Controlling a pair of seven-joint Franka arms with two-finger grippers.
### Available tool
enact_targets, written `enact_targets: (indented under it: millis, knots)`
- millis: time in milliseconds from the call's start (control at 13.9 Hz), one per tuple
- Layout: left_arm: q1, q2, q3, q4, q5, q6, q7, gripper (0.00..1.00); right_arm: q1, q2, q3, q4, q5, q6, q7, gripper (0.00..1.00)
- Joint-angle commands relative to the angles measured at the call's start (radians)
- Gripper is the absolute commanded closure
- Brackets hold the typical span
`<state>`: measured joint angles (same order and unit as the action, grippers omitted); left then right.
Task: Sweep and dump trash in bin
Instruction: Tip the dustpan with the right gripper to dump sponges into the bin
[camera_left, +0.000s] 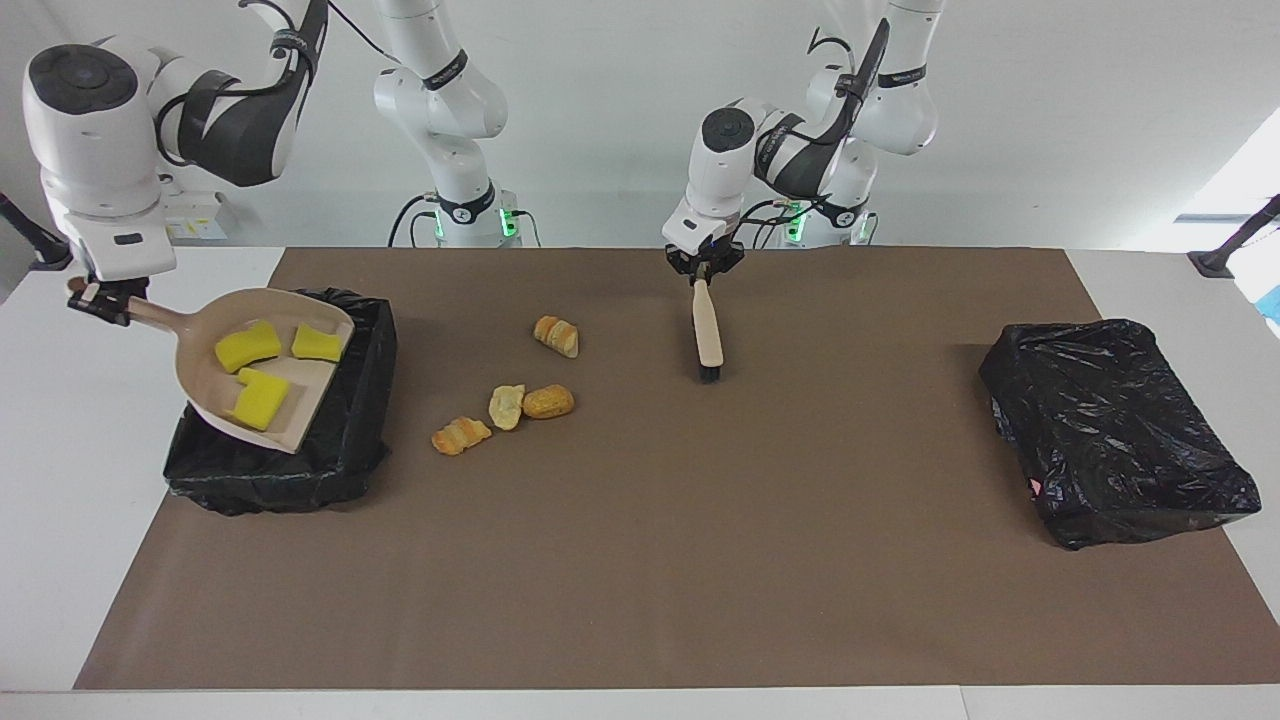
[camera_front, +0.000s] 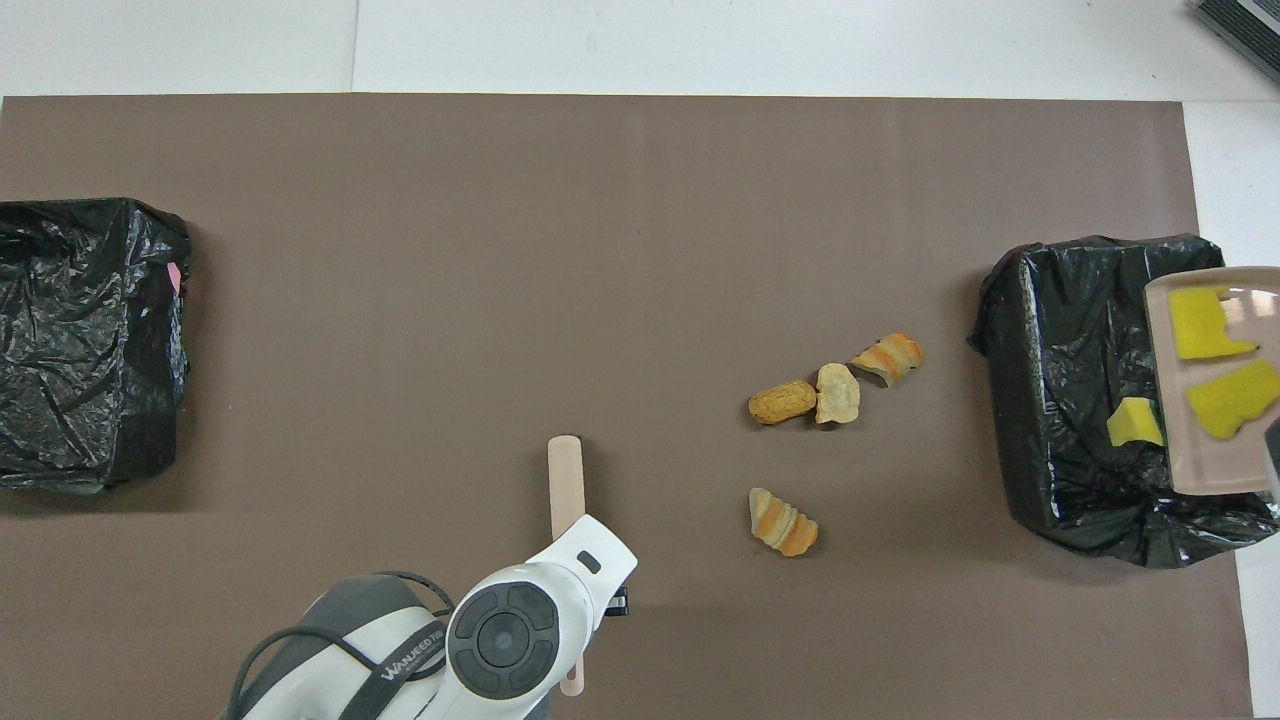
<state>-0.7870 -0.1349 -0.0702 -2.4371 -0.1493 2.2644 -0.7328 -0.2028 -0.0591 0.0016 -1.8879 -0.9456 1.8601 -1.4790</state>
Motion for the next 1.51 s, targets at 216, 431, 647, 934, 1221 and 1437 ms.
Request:
enact_targets:
  millis: [216,431,647,934,1221,1437]
  knots:
    - [-0.014,-0.029,0.020,-0.043,-0.045,0.030,0.044,0.98,0.000,-0.044,0.011,-0.022,-0.104,-0.099,0.014,1.00]
    - [-0.014,-0.029,0.020,-0.043,-0.049,0.029,0.044,0.44,0.014,-0.048,0.032,0.003,-0.146,-0.136,0.019,1.00]
    - [0.008,-0.014,0.023,-0.023,-0.047,0.009,0.058,0.03,0.072,-0.057,0.034,0.004,-0.211,-0.189,0.058,1.00]
    - [0.084,-0.011,0.030,0.036,-0.044,-0.044,0.093,0.00,0.080,-0.079,0.054,0.021,-0.306,-0.217,0.063,1.00]
    - [0.280,-0.017,0.033,0.141,-0.032,-0.153,0.272,0.00,0.062,-0.077,0.038,0.026,-0.129,-0.217,0.042,1.00]
    - [0.432,-0.029,0.035,0.142,-0.006,-0.172,0.444,0.00,0.040,-0.074,0.029,0.041,0.099,-0.216,0.006,1.00]
